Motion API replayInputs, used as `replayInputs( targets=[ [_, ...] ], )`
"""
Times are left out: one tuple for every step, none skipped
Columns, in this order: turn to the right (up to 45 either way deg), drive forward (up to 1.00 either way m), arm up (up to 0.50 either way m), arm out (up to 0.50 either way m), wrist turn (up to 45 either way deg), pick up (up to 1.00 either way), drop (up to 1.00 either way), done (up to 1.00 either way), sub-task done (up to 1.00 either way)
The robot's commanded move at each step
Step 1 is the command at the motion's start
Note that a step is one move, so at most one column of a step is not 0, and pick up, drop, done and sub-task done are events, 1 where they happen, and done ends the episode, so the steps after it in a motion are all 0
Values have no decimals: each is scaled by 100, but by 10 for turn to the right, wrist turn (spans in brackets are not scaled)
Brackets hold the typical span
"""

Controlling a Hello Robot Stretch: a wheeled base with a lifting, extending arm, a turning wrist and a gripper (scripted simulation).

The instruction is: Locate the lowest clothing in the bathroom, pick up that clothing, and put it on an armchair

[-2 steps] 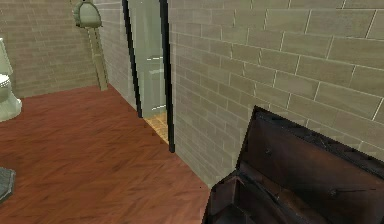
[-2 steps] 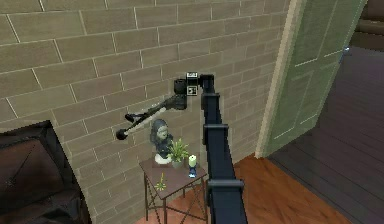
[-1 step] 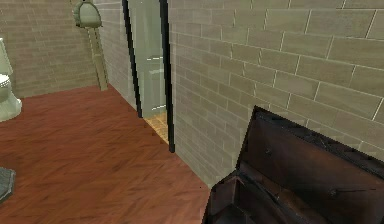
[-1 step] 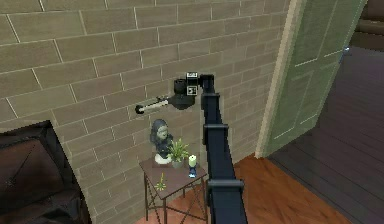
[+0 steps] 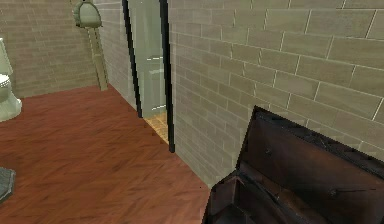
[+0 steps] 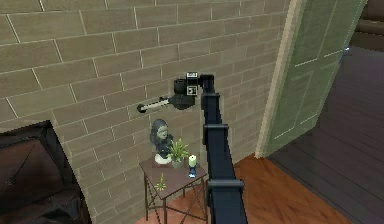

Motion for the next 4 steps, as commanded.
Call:
replayInputs(
  targets=[
    [0, 0, -30, 0, 0, 0, 0, 0, 0],
    [0, 0, 0, 0, 0, 100, 0, 0, 0],
    [0, 0, 10, 0, 0, 0, 0, 0, 0],
    [0, 0, 32, 0, 0, 0, 0, 0, 0]
  ],
)
